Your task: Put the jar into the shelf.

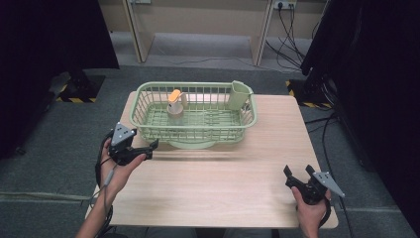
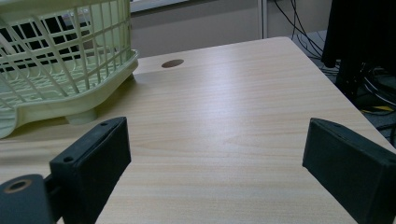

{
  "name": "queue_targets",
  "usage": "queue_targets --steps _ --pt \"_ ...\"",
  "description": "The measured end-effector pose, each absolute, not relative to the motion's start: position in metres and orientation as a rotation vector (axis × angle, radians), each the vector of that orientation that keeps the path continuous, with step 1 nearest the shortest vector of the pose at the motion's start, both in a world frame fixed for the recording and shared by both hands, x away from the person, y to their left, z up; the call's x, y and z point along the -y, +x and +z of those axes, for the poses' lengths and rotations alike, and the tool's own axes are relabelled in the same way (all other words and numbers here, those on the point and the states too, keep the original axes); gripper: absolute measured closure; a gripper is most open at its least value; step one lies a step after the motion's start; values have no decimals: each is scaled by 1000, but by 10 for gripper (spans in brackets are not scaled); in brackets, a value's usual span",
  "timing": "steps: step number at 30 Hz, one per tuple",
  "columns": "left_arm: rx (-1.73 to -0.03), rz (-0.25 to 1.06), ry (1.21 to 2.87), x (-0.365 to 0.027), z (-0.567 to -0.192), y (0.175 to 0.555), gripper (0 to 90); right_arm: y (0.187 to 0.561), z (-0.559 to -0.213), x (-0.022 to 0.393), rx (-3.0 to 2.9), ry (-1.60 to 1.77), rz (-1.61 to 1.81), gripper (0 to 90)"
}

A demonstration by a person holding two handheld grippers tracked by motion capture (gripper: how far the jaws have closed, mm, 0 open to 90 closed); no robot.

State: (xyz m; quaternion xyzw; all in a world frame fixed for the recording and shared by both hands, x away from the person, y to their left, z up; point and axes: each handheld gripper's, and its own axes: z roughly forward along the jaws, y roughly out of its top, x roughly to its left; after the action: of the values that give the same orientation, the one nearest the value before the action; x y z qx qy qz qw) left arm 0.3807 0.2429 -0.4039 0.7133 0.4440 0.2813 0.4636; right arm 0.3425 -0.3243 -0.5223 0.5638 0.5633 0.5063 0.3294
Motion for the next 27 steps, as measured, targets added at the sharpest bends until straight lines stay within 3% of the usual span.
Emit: queue_targets --steps 27 --pt "-1096 674 1734 -257 -428 357 113 342 -522 324 -1472 1474 1325 78"
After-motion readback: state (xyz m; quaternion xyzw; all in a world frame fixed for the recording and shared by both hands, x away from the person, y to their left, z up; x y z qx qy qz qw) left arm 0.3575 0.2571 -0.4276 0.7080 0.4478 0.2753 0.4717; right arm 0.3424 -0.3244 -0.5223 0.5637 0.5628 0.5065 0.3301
